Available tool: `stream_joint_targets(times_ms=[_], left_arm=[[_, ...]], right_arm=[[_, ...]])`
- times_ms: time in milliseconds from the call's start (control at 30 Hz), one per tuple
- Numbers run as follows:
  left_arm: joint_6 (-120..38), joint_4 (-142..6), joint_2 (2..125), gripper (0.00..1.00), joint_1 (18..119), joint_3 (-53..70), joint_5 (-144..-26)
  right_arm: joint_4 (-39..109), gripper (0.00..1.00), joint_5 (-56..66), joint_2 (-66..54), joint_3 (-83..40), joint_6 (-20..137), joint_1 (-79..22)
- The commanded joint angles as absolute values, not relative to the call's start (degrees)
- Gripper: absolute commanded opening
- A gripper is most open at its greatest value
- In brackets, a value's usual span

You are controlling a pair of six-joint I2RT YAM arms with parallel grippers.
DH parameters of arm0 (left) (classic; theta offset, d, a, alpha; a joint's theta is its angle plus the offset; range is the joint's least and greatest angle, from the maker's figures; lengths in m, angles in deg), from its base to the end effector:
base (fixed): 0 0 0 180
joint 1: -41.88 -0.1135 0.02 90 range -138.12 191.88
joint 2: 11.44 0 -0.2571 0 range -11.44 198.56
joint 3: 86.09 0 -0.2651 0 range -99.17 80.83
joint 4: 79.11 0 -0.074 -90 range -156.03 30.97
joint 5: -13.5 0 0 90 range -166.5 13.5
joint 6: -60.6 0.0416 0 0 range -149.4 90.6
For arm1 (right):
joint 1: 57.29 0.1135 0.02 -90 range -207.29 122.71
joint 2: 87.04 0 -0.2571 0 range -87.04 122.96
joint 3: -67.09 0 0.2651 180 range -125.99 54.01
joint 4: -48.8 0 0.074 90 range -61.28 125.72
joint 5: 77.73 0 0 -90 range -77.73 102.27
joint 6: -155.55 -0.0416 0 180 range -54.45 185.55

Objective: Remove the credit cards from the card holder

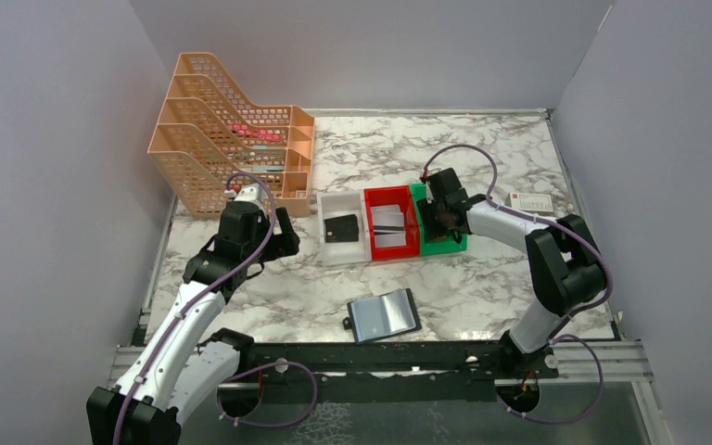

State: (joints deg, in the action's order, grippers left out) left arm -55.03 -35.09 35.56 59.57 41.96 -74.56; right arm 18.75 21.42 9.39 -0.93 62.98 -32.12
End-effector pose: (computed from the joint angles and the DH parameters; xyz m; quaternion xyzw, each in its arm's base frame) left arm 0.1895 -0.0590 0.2516 -0.0698 0.9000 -0.1445 0.4052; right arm 0.3125 0.1395 0.1448 -0.1667 0.9449 -0.0096 0.2814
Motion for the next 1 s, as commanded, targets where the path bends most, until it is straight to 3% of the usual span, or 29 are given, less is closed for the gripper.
stream_joint_targets(times_ms=[0, 33, 133, 333, 400, 567, 733, 967], left_arm=[[-54.33, -36.46, 35.96, 0.92, 59.37, 42.41, -75.53], [-54.36, -36.45, 36.07, 0.92, 59.37, 42.42, -75.67], [-54.36, -36.43, 36.26, 0.92, 59.37, 42.42, -75.70], [-54.34, -36.47, 36.44, 0.92, 59.33, 42.37, -75.85], [-54.36, -36.46, 36.38, 0.92, 59.36, 42.42, -75.95], [-54.36, -36.42, 36.39, 0.92, 59.33, 42.42, -76.03], [-54.27, -36.50, 36.54, 0.92, 59.37, 42.42, -76.41], [-54.16, -36.74, 36.72, 0.92, 59.37, 42.49, -76.99]], right_arm=[[16.72, 0.51, 24.64, 12.57, -1.46, 64.12, -32.24], [17.45, 0.48, 24.28, 12.38, -1.31, 64.29, -32.24], [18.32, 0.27, 24.34, 11.96, -1.48, 63.60, -32.24], [19.93, 0.12, 22.88, 7.14, -1.20, 61.85, -32.24], [20.43, 0.11, 22.48, 4.79, -0.99, 61.31, -32.24], [22.03, 0.19, 21.77, -4.25, 1.07, 58.23, -32.24], [23.65, 0.46, 14.24, -15.25, 5.25, 54.25, -32.21], [33.00, 0.49, -20.74, -25.15, 18.66, 41.44, -31.41]])
